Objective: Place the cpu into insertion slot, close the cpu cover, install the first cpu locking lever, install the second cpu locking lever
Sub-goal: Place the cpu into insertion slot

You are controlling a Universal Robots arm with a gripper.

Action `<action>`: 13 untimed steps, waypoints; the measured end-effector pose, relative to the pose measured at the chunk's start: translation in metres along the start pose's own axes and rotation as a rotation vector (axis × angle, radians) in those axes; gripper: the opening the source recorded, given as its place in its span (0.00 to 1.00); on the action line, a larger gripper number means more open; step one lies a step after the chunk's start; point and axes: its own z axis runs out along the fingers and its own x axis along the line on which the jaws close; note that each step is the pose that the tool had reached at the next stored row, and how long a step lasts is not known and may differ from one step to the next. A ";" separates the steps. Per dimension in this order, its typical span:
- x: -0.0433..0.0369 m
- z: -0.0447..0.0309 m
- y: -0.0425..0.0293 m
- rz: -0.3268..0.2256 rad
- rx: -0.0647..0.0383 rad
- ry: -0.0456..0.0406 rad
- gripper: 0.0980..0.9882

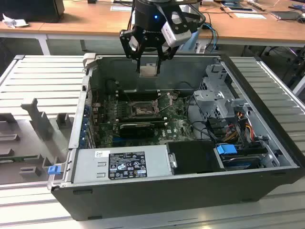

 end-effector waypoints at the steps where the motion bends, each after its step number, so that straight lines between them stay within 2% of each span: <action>1: 0.0000 0.0000 0.0000 0.003 0.000 -0.0002 0.48; 3: 0.0000 0.0002 0.0000 0.035 -0.001 -0.0031 0.48; 13: 0.0000 0.0019 -0.0002 0.119 -0.002 -0.0106 0.48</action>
